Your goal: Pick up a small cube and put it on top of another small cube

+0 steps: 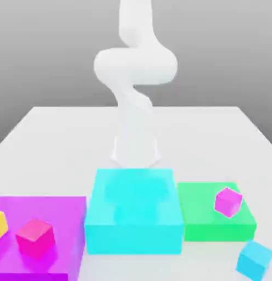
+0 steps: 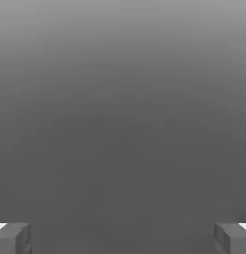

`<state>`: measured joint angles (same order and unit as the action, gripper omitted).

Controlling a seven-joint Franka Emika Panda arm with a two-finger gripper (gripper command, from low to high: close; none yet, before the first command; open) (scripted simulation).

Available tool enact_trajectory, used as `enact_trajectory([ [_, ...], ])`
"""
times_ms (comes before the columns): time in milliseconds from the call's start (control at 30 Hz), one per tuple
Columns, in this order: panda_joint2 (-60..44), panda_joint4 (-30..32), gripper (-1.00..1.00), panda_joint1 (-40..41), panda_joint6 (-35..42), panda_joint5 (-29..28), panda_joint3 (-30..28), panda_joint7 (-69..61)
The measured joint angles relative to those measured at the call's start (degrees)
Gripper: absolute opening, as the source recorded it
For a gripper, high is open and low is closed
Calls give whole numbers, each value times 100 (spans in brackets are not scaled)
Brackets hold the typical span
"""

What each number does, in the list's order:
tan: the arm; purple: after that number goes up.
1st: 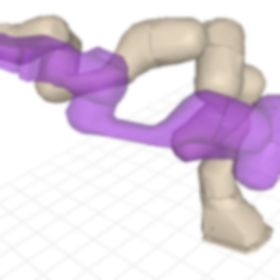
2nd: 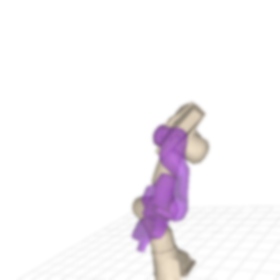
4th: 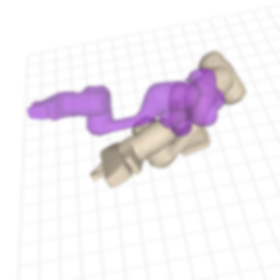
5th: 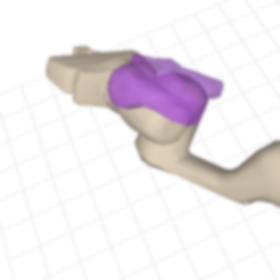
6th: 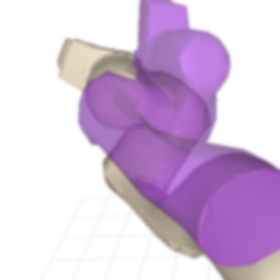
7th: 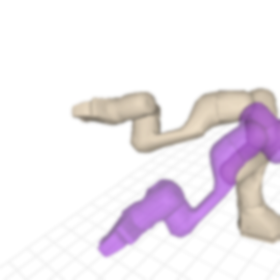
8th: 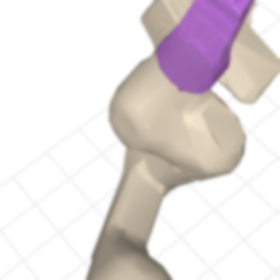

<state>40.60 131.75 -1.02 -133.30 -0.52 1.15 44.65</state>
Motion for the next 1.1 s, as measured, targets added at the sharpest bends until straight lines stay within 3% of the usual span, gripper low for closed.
enact_trajectory([
  [933, -5857, -41, 0, -1328, -1694, -857, 1165, -1121],
  [1100, -6900, -216, 0, -1615, -2387, -1206, 911, -937],
])
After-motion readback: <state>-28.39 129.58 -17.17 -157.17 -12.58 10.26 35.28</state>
